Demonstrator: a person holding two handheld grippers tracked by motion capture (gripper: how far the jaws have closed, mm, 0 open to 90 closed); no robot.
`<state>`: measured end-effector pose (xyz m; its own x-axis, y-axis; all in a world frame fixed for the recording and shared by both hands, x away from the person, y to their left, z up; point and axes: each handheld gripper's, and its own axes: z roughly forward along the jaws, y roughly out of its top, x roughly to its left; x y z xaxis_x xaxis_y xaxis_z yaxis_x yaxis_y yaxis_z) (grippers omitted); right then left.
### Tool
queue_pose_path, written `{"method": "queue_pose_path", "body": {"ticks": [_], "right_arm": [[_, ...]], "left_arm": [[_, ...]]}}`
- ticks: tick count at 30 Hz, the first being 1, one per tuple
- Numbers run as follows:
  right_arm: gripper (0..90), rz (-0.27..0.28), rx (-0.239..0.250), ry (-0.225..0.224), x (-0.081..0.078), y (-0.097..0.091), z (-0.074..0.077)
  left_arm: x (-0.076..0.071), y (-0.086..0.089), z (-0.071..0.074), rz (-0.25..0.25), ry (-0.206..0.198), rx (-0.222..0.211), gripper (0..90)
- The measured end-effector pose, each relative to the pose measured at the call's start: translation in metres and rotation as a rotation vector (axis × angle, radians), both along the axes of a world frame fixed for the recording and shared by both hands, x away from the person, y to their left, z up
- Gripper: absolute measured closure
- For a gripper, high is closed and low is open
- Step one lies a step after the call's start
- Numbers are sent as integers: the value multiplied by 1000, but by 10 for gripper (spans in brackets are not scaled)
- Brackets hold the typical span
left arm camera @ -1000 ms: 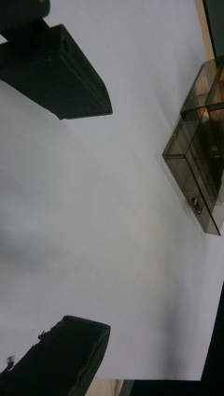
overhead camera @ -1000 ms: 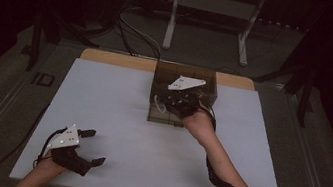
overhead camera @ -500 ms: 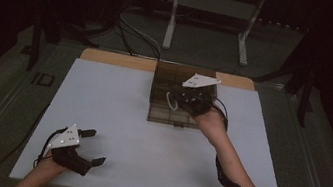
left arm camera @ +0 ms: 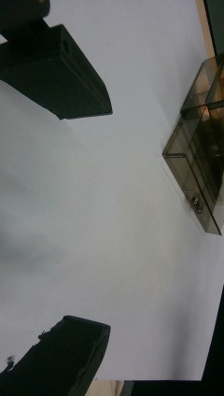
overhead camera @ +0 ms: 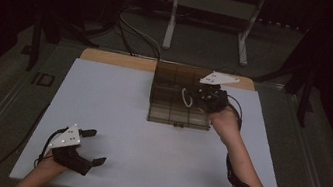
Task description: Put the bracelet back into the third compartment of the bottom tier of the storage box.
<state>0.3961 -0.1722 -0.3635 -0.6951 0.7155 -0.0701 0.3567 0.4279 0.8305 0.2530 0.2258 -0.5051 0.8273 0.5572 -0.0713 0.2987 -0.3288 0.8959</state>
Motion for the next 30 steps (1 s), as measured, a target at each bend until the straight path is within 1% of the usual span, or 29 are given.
{"method": "queue_pose_path", "body": {"ticks": [8,15,22,26,27,29,30], "right_arm": [[854,-35,-5,0,2,-16,1],[853,-65,-8,-1,3,-25,-2],[853,-102,-3,11,6,-39,-9],[854,-114,-3,17,7,-42,-12],[854,-124,-12,19,8,-44,-15],[853,-127,-11,21,9,-44,-17],[854,-135,-18,26,10,-46,-21]], "left_arm": [[0,0,0,0,2,0,9],[0,0,0,0,1,0,9],[0,-1,0,-1,-1,4,9],[0,-1,0,-1,-1,4,9],[0,-1,0,-2,-1,5,9],[0,-1,0,-3,0,6,8],[0,-1,0,-3,-1,6,9]]}}
